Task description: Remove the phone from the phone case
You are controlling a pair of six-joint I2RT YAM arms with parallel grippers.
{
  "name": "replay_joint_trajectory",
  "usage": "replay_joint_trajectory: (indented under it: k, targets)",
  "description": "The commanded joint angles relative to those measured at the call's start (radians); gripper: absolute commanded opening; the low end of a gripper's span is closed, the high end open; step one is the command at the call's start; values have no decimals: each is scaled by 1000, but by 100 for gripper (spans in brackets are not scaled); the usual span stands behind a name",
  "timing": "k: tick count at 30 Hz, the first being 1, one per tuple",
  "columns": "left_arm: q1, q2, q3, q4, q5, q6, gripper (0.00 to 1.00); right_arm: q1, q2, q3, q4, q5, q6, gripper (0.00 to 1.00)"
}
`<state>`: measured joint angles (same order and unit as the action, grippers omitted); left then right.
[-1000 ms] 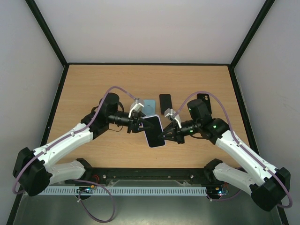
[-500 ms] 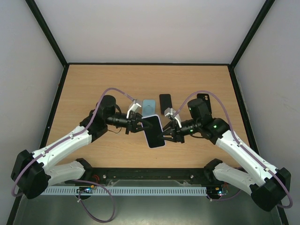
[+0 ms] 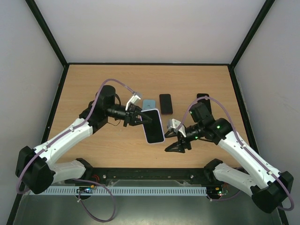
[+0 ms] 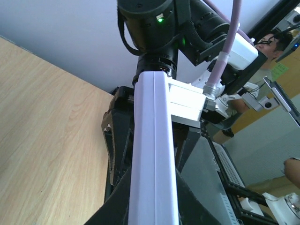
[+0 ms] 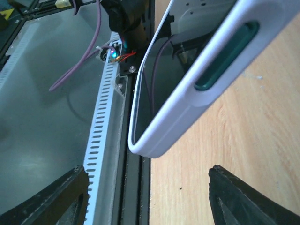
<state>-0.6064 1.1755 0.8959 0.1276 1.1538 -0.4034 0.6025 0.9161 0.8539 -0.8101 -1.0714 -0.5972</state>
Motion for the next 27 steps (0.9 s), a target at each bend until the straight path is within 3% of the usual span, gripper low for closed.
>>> replay_joint_trajectory:
  k: [1, 5, 8, 13, 22, 27]
  targets:
    - [-2, 6, 27, 27, 73, 4, 2, 17, 35, 48, -128, -45, -128, 66]
    - [-3, 8, 35, 10, 78, 21, 3, 32, 47, 64, -104, -64, -112, 62]
    - [-6, 7, 26, -4, 76, 37, 2, 36, 32, 69, -20, -82, -13, 60]
    - [-22, 13, 11, -1, 70, 46, 3, 42, 17, 83, 42, -74, 41, 46]
    - [-40, 16, -1, 24, 85, 32, 2, 48, 58, 84, -26, -31, -76, 29]
    - [-58, 30, -21, 150, 133, -82, 3, 54, 57, 71, -83, -5, -226, 24]
